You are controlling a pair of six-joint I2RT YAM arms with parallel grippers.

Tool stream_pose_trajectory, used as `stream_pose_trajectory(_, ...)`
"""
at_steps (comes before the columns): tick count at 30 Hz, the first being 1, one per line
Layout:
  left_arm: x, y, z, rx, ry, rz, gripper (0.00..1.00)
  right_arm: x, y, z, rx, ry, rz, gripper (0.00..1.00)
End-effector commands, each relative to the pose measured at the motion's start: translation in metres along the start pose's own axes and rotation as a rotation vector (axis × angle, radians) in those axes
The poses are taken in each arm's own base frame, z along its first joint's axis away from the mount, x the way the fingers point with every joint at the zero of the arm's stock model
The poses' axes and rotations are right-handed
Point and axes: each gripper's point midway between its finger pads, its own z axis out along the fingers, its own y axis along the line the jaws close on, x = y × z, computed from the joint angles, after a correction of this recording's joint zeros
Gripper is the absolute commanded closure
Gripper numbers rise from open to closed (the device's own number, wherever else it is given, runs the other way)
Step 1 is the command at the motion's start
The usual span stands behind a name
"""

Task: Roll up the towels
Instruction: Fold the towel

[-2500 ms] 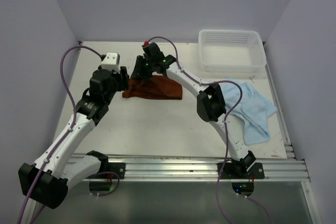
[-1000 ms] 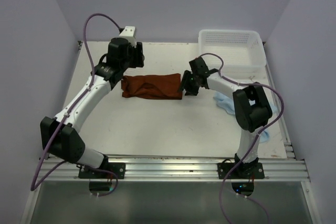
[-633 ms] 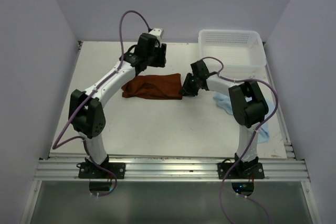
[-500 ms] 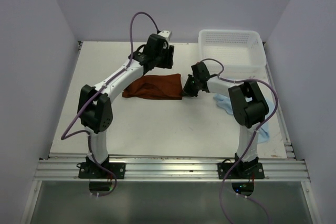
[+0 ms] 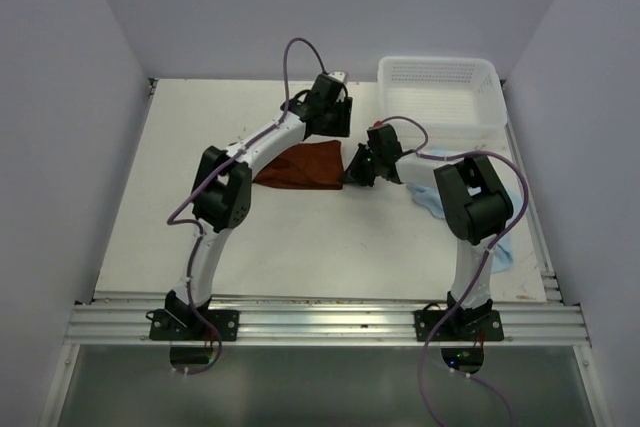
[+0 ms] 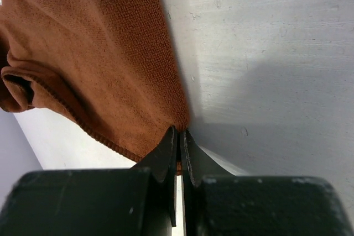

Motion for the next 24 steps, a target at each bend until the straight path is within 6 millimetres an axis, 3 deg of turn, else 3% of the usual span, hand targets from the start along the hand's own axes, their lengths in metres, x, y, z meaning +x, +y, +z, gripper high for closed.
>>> stream_pose_trajectory(1, 0.009, -0.004, 0.009, -0.01, 0.019, -0.019, 0.44, 0.017, -0.035, 0.004, 0.103, 0.035, 0.023, 1.0)
stream_pose_trajectory(5, 0.028, 0.002, 0.023, -0.026, 0.057, -0.014, 0.46, 0.018, -0.036, 0.006, 0.097, 0.038, 0.028, 1.0)
stream_pose_trajectory(17, 0.054, 0.02, 0.054, -0.104, 0.101, 0.001, 0.5, 0.023, -0.04, 0.011, 0.095, 0.051, 0.039, 1.0)
stream_pose_trajectory(24, 0.068, 0.032, 0.067, -0.158, 0.14, 0.016, 0.63, 0.025, -0.043, 0.011, 0.095, 0.049, 0.031, 1.0)
